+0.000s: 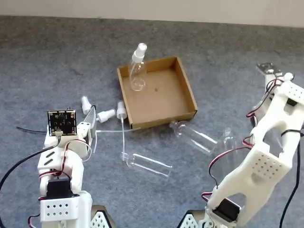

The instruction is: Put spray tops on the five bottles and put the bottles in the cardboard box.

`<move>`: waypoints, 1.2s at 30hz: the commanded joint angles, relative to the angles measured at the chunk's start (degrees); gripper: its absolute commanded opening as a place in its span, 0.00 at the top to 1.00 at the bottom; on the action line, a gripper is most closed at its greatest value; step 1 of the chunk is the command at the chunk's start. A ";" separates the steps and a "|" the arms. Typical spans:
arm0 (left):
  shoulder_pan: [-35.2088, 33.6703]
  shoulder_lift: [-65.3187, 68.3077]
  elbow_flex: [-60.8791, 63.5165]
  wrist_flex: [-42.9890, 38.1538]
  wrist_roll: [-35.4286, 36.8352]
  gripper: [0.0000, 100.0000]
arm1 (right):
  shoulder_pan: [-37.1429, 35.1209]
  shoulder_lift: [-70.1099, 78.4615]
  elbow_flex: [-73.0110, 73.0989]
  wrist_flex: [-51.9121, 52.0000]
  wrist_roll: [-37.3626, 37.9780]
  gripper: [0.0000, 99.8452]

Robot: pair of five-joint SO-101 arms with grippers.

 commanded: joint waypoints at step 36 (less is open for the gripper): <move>0.13 -0.57 -0.40 -0.88 -0.53 0.78 | 1.71 0.22 0.92 -0.13 7.30 0.76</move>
